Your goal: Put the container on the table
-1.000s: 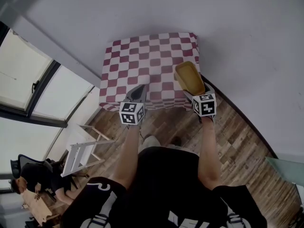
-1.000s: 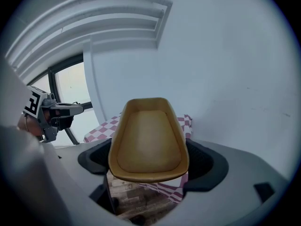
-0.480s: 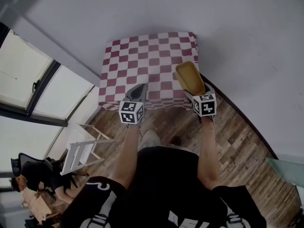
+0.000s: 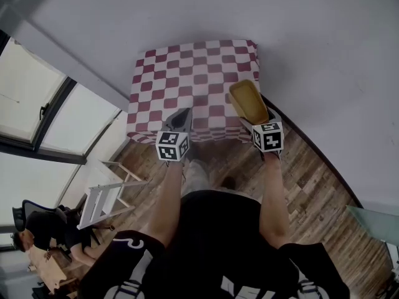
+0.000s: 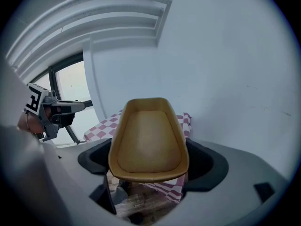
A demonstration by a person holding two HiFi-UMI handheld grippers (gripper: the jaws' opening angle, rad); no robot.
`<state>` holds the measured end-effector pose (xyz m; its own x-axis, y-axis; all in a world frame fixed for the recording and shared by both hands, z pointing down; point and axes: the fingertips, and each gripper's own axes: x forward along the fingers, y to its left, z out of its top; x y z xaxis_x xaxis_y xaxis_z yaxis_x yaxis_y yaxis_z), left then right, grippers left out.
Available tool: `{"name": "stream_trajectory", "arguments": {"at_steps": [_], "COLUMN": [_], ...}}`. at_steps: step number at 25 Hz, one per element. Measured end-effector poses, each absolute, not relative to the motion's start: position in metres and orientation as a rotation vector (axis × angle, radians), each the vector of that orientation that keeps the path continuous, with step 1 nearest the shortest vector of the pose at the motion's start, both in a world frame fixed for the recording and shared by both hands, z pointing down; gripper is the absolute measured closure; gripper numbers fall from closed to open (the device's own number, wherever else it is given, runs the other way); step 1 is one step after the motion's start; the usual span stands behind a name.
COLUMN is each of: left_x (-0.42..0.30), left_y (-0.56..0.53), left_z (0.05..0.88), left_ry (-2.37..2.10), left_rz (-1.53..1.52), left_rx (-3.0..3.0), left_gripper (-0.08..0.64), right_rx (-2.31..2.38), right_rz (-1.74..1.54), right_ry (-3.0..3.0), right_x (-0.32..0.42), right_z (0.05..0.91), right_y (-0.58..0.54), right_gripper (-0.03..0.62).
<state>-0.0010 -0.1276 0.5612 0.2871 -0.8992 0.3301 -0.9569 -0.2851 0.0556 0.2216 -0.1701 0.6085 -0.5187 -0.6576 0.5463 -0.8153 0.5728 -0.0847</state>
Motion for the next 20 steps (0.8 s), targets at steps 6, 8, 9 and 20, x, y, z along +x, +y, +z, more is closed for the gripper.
{"name": "stream_trajectory", "arguments": {"at_steps": [6,8,9,20], "left_x": [0.005,0.005,0.004,-0.039], "left_y": [-0.143,-0.149,-0.152,-0.194], "left_z": [0.566,0.565,0.565,0.582], "left_ry": [-1.67,-1.661,-1.658,-1.652], "left_rz": [0.346,0.345,0.345,0.345], "left_rx": [2.336,2.343,2.345,2.31], "left_gripper": [0.535,0.535,0.535,0.535], "right_rx": [1.212,1.217,1.217,1.188], "right_rz": [0.455,0.456,0.459,0.474], "right_ry": [-2.329,-2.325,-2.322,-2.304], "right_x": [0.227,0.226,0.225,0.182], "right_z": [0.607,0.607,0.608,0.623], "right_y": [-0.184,-0.188,-0.19,-0.236], "right_gripper": [0.114,0.114,0.114,0.114]}}
